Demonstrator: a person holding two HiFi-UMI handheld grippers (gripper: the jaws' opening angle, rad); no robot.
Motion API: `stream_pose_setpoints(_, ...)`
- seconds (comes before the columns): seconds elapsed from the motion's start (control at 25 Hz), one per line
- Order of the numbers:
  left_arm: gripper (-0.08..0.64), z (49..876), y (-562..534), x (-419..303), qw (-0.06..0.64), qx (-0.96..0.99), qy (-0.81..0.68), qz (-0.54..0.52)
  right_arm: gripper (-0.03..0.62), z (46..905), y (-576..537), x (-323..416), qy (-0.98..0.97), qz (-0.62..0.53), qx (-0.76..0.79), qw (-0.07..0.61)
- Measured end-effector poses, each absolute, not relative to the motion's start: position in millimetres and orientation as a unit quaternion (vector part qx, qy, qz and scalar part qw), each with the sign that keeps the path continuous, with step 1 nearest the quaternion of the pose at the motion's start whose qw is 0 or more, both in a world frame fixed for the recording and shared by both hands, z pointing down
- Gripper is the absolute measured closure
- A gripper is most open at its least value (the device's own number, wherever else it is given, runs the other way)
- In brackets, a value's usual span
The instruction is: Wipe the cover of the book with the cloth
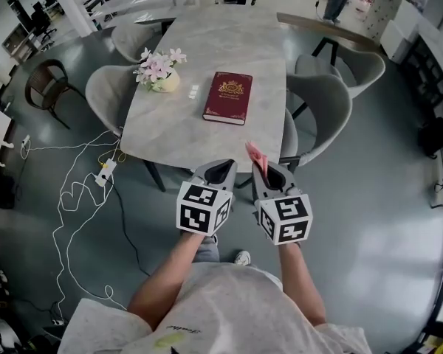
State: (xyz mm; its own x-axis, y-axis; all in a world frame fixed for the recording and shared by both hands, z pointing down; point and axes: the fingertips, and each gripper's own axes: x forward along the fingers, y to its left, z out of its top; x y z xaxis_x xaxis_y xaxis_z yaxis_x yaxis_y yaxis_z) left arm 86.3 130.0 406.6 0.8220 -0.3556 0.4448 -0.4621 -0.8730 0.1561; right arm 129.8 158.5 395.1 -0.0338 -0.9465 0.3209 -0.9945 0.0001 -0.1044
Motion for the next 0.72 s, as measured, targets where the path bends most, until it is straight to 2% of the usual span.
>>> stream_pose_setpoints(0.72, 0.552, 423.1, -22.0, 98.0, 0.163, 0.949, -0.166, 0.211, 0.574, 408.6, 0.1, 133.4, -0.675, 0.177, 0.704, 0.130)
